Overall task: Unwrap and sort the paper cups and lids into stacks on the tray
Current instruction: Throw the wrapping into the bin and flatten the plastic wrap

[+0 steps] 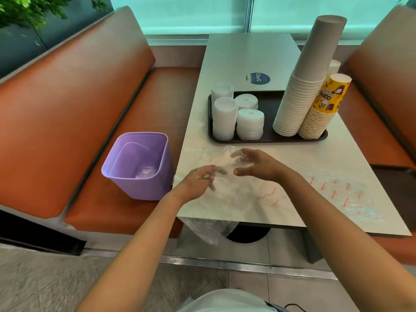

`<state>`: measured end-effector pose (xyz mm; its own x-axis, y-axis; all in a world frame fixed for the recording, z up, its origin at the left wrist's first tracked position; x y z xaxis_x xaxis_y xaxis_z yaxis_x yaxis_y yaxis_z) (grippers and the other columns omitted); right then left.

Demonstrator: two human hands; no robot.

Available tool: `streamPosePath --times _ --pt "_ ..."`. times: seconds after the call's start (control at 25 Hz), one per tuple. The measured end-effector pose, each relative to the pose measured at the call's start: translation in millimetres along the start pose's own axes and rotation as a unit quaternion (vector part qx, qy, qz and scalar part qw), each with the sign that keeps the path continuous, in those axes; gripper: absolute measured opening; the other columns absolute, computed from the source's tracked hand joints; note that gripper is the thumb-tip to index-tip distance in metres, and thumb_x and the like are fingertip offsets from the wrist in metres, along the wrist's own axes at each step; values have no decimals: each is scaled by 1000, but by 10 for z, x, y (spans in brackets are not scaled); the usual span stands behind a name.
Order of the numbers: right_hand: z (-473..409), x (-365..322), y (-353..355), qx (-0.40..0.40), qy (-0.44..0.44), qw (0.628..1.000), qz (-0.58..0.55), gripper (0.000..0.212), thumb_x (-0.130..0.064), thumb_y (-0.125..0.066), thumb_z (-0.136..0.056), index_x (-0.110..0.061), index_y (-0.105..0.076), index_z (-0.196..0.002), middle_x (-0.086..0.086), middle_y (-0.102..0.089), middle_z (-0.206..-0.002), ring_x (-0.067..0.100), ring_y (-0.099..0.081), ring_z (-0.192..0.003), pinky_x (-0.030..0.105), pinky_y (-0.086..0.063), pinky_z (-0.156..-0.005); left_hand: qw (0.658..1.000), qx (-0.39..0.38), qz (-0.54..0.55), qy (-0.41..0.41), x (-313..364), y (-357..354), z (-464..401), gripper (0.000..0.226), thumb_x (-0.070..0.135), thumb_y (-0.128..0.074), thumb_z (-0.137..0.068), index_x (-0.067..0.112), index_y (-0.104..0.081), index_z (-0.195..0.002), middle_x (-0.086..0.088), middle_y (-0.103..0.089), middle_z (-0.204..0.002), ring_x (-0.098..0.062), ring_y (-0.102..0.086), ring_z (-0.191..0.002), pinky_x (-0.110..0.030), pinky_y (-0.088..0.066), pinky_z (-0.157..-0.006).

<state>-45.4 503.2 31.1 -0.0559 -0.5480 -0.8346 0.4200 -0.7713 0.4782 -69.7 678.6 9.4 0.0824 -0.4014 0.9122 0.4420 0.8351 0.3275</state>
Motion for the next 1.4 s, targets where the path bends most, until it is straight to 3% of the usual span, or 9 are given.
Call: streamPosePath --times 0.08,0.28,0.4,0.52,0.72,0.92,1.04,1.2,1.4 --pt "-13 -46 -1 40 26 997 -61 7 -10 -66 -88 -16 -63 -91 -2 -63 -85 7 -61 -72 19 -50 -70 1000 3 -4 0 83 46 5 30 3 -45 -95 24 -63 -104 11 -57 -109 -13 -57 -71 -6 -40 -81" --pt "134 83 424 260 11 954 -145 13 -13 -47 -98 -16 -56 -89 2 -56 -66 6 -43 -31 19 -34 -32 983 8 -171 72 -48 379 10 24 23 -74 -80 22 -65 -102 2 -64 -88 -3 -59 -71 -10 -44 -62" --pt "217 251 564 288 -19 928 -236 31 -2 -40 -97 -19 -55 -118 4 -59 -86 6 -41 -30 17 -33 -31 987 131 48 79 -71 496 -22 10 13 -67 -86 16 -60 -91 -3 -61 -83 -2 -60 -57 -12 -45 -54" --pt "267 368 554 295 -62 902 -309 52 7 -32 -92 -25 -53 -127 5 -52 -120 11 -51 -42 19 -38 -35 941 159 277 113 -110 293 -106 7 22 -57 -93 20 -54 -98 2 -60 -92 -14 -61 -73 -26 -44 -65" --pt "335 562 566 338 -135 891 -271 18 -17 -50 -94 -12 -58 -110 9 -59 -106 22 -60 -69 29 -46 -55 944 160 251 140 -70 -77 -207 19 18 -41 -100 19 -56 -90 3 -57 -85 -15 -59 -68 -28 -42 -62" --pt "415 710 613 394 -177 891 -140 42 -38 -51 -96 -11 -59 -65 6 -61 -70 22 -58 -63 31 -49 -54 953 280 52 106 -55 -36 -249 26 19 -36 -101 12 -61 -100 0 -58 -80 -12 -51 -62 -21 -39 -52" --pt "413 806 571 379 -179 890 -182 38 -36 -50 -96 -3 -61 -80 6 -60 -74 21 -57 -57 31 -51 -51 955 277 8 104 -90 -37 -265 33 24 -36 -101 7 -64 -102 -1 -58 -77 -12 -50 -70 -23 -34 -65" --pt "358 887 509 309 -178 889 -287 14 -24 -54 -95 -13 -51 -104 1 -62 -87 23 -58 -61 30 -49 -52 963 247 -6 110 -135 -84 -316 37 28 -35 -102 7 -65 -106 -7 -61 -81 -7 -50 -65 -21 -37 -56" --pt "431 1017 596 405 -193 874 -187 32 -28 -56 -94 -9 -54 -68 5 -58 -68 20 -48 -48 25 -39 -45 965 228 -58 115 -193 -77 -390 40 31 -37 -101 4 -65 -108 -14 -65 -107 -28 -58 -97 -28 -39 -75"
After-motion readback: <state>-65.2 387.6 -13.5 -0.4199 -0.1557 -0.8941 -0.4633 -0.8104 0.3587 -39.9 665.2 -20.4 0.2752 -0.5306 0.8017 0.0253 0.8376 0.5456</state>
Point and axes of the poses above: each hand's wrist, its own z-axis away from the middle knuckle, its own y-axis out of the back of the hand, x = y × z, the point moved 5 cm from there along -z, towards the middle knuckle
